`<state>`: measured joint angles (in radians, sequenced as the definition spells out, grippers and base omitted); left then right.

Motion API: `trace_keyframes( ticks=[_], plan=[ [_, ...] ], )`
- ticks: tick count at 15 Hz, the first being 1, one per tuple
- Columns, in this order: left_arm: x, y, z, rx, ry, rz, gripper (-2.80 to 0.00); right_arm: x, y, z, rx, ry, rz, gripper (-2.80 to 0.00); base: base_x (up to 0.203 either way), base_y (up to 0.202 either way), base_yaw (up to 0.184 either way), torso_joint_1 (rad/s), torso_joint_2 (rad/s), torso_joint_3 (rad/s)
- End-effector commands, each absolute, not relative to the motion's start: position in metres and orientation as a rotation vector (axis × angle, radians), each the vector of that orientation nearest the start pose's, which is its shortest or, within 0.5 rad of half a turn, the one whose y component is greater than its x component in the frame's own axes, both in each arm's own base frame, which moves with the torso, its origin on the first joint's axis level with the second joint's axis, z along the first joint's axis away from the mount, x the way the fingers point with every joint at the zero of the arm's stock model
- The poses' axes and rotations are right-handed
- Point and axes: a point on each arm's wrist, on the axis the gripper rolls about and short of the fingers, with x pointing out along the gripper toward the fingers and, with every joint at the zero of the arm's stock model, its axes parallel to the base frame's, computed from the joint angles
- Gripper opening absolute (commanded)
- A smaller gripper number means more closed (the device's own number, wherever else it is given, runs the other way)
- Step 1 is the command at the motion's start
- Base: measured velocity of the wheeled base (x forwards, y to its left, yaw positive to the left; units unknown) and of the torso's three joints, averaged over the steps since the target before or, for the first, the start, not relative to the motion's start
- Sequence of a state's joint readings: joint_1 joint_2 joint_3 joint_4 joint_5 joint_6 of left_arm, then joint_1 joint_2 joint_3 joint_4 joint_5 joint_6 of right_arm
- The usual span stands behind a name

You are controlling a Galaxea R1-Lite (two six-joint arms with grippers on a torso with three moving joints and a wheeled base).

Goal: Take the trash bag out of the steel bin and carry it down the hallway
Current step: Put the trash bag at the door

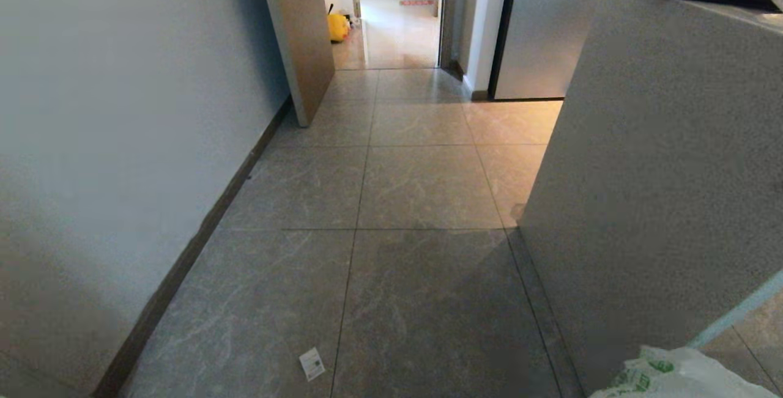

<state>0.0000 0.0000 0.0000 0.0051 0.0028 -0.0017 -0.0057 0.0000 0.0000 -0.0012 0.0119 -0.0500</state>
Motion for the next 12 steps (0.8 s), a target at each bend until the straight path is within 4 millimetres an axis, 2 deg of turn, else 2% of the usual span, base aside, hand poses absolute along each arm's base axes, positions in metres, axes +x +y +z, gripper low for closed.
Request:
trace_keyframes(
  ticks=[1,12],
  plan=[
    [-0.0228,0.0001,0.075,-0.003,0.005,0.005,-2.8,-0.0228,0.0004,0.0756,-0.051,-0.002,0.006,-2.8,0.196,0.0,0.001,0.007,0.0,-0.002],
    [-0.0228,0.0001,0.075,-0.002,0.005,0.003,-2.8,-0.0228,0.0004,0.0756,-0.051,-0.002,0.006,-2.8,0.189,0.0,0.002,0.003,0.0,0.002]
  ],
)
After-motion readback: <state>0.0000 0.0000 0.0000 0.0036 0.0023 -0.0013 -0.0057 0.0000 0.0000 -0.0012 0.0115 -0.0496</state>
